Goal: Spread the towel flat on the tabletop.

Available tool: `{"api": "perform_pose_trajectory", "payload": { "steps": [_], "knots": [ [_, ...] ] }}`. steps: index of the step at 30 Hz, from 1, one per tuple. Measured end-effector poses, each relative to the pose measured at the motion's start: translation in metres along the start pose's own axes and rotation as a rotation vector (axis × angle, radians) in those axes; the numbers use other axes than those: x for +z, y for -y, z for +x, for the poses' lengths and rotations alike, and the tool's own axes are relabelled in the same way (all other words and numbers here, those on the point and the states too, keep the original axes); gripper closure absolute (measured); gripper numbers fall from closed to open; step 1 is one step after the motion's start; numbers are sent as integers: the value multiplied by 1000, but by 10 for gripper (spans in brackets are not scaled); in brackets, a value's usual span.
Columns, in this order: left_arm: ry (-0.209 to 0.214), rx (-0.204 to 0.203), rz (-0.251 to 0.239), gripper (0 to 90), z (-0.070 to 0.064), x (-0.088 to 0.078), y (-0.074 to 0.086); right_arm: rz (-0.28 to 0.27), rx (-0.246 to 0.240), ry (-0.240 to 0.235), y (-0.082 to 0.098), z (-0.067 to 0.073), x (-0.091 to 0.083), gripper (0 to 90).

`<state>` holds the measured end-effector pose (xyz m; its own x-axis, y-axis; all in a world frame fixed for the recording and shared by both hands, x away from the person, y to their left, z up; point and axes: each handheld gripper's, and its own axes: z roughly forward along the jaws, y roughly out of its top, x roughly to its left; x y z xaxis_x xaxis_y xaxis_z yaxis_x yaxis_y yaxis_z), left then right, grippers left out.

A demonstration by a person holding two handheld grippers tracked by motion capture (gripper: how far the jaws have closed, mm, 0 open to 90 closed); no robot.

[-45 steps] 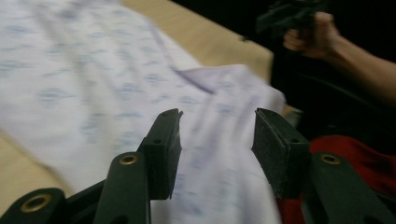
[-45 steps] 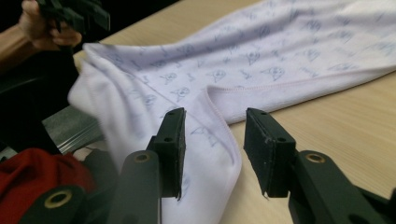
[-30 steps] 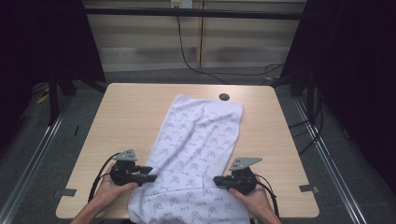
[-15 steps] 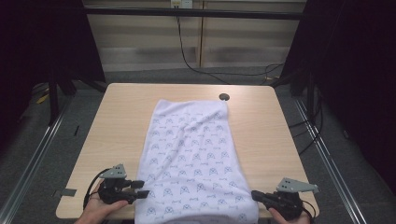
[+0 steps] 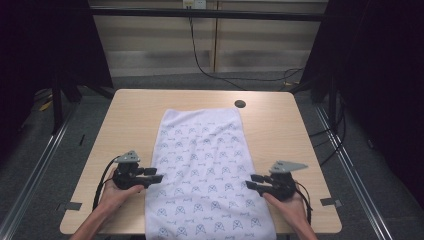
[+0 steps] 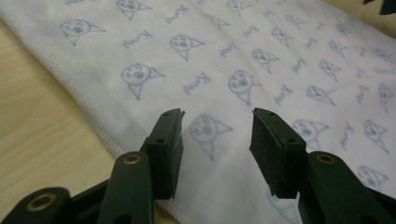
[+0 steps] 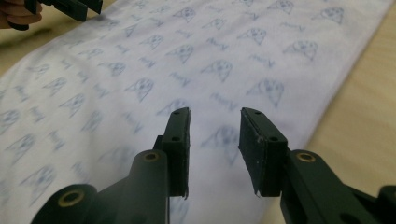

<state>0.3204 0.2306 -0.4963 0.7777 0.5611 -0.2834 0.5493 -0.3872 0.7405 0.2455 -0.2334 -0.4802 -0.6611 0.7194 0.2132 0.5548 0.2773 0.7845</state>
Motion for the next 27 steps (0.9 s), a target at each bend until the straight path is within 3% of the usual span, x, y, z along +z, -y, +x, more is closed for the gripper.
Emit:
{"api": "perform_pose_trajectory", "payload": {
  "steps": [1, 3, 6, 11, 14, 16, 20, 23, 27],
  "knots": [
    [4, -9, 3, 533, 3, 4, -2, 0, 0, 0, 0, 0, 0, 646],
    [-1, -11, 23, 532, 6, 15, -4, 5, -9, 9, -15, -9, 22, 640],
    [31, 8, 13, 519, 5, 22, -5, 27, -23, 26, -29, -19, 48, 632],
    [27, 32, 7, 499, 2, 26, -6, 62, -9, 72, -30, -31, 73, 623],
    [34, 28, 5, 499, 3, 24, -5, 67, -3, 85, -24, -31, 67, 633],
    [22, 28, 3, 501, 4, 22, -4, 87, -8, 94, -18, -29, 58, 634],
    [35, 35, 9, 499, 3, 22, -3, 95, -5, 89, -3, -23, 37, 634],
    [42, 56, 16, 499, -5, 23, -1, 88, 2, 88, 12, -14, 20, 632],
    [52, 80, 32, 499, -19, 20, 5, 70, 0, 94, 21, -6, 14, 627]
  ]
}}
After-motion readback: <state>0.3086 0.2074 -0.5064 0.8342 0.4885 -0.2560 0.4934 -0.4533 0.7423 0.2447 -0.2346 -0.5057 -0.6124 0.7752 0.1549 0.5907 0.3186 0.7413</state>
